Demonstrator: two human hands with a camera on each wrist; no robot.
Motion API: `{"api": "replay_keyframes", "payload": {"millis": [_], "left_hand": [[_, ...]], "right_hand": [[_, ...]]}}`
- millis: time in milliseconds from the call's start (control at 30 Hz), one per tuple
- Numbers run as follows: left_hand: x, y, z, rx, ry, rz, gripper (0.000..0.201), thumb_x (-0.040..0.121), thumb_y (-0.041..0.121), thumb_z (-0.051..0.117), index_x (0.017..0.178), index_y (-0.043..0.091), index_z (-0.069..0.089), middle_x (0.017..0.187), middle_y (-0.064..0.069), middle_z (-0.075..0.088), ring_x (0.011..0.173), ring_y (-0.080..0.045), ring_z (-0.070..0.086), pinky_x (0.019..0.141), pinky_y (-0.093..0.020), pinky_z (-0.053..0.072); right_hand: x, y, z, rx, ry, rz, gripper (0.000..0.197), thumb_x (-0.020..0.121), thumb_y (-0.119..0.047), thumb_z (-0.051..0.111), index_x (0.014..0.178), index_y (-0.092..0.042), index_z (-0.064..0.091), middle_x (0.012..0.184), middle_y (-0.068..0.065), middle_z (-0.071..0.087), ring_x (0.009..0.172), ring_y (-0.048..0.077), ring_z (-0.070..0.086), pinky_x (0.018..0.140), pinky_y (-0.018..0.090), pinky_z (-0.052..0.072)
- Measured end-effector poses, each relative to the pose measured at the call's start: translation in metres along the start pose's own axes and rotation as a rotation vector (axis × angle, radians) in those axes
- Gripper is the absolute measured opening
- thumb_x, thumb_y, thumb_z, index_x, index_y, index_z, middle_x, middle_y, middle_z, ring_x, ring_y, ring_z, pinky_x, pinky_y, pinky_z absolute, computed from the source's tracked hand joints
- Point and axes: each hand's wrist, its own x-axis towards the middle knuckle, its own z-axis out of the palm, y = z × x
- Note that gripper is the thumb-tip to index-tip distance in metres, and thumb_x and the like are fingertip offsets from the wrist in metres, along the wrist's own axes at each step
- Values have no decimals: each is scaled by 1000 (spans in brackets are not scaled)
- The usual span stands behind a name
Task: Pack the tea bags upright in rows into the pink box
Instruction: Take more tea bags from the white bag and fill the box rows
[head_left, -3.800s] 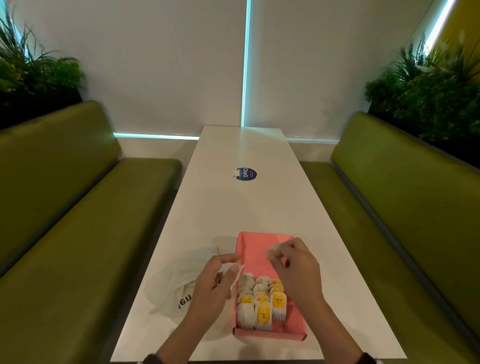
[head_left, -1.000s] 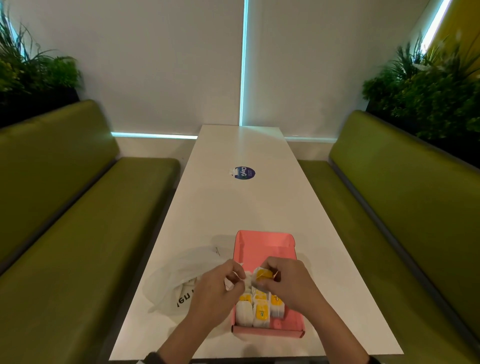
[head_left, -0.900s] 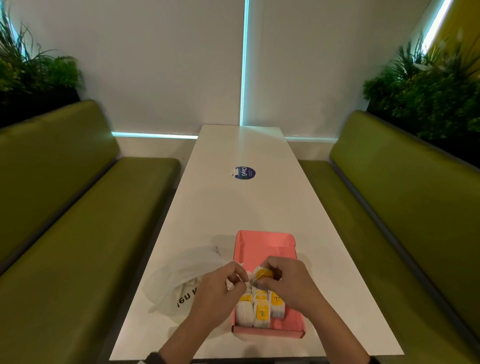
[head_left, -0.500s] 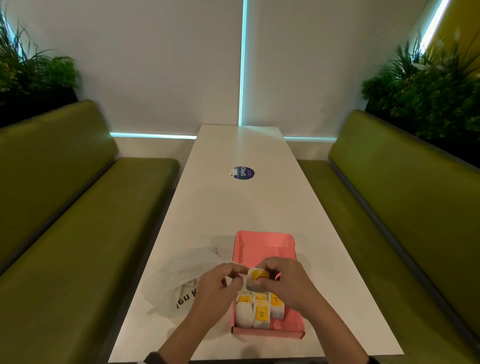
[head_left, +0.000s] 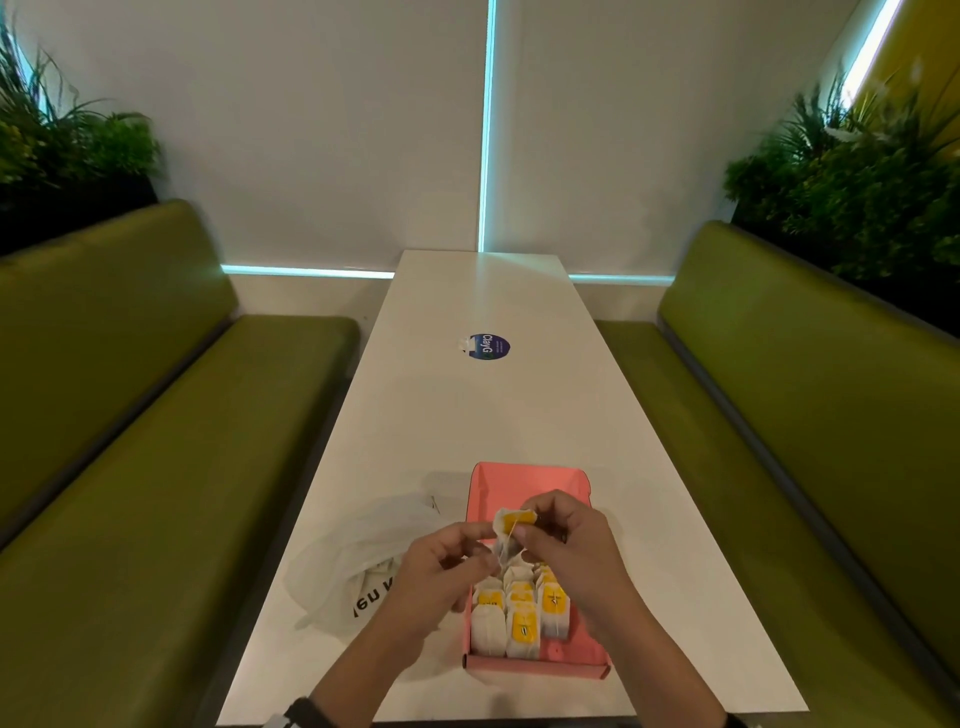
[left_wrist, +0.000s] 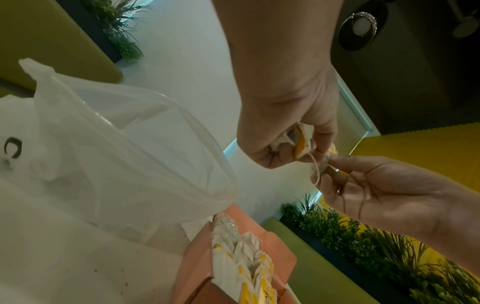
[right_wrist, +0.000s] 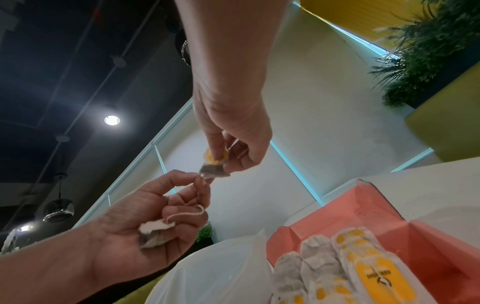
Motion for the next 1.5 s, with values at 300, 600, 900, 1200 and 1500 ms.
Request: {"api": "replay_keyframes", "payload": {"millis": [300,600,900,1200,1500], "left_hand": [[-1,2,8,-138,-17,6,26,83,-1,64,106,13,63,69,-2,64,42,-6,37,44,-18,32],[-1,3,15,-86,-23,-21,37,87,-2,58,116,20,55,84,-7,66,45,-6,40,45,-19,35],[1,-2,3,167,4,100,52,82,10,69,121,41,55,119,28,56,58,6,50,60,-18,42],[5,-7,7,306,3,176,8,80,32,70,75,27,70,65,13,63,46,-2,36,50,-17,34],[6,-10,10,419,-81,219,16,83,25,69,70,33,65,56,23,59,43,1,41,49,-12,32]], "right_hand": [[0,4,12,45,139,-69,16,84,7,59,79,-8,61,73,-3,65,71,7,61,63,17,50],[-5,2,21,-67,206,-172,25,84,5,60,76,-19,59,72,-6,61,62,-1,53,57,11,43],[0,0,0,-305,27,-106,15,78,-13,71,74,-23,60,85,-10,61,81,4,57,70,18,43],[3,0,-7,-299,-7,-37,11,78,-16,72,74,-22,63,87,-7,64,74,1,56,67,12,45],[5,1,-19,-408,-175,-2,22,71,-18,79,85,-26,64,93,-10,63,77,8,56,65,14,46]]}}
